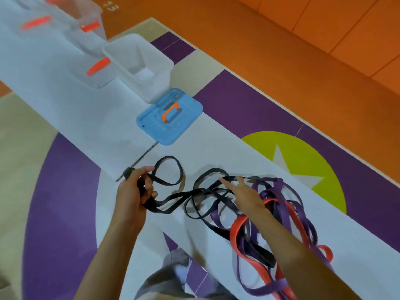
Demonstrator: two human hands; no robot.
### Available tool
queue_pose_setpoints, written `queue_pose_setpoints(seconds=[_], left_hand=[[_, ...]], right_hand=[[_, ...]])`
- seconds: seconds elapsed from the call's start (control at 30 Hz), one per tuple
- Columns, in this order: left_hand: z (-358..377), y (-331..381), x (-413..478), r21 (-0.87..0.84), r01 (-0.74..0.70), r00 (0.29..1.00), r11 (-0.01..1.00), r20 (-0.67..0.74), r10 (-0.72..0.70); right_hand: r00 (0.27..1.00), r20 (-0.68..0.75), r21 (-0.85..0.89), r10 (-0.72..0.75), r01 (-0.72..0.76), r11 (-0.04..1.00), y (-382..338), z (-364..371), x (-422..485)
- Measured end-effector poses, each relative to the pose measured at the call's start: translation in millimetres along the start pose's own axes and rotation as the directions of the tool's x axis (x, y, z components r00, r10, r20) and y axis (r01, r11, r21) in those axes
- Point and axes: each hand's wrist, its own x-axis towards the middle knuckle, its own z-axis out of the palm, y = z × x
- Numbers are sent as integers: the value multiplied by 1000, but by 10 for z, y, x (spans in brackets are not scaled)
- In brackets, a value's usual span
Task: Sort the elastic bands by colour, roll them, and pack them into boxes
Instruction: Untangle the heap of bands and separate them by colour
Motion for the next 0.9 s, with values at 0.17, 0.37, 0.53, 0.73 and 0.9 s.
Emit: queue_pose_setpoints(seconds=[0.17,0.37,0.53,0.73,0.9], left_hand=[[-95,-18,-83,58,-17,1000,998,-18,18],[-187,2,-168,81,-55,998,995,-39,59],[-185,110,-111,80,-116,992,990,-44,120],[-57,172,-27,37,-260,942,965,-212,262],[31,261,78,-16,-297,925,955,-252,283]], right_hand=[[971,-58,-210,-233,216,954,-161,-68,325],[973,0,-204,-231,226,953,-274,-339,464],[995,-48,-166,-83,74,983,-129,-452,358],[981,-138,-6,133,-135,991,274,-595,72],[928,-149,164,342,-318,934,705,-672,-294]])
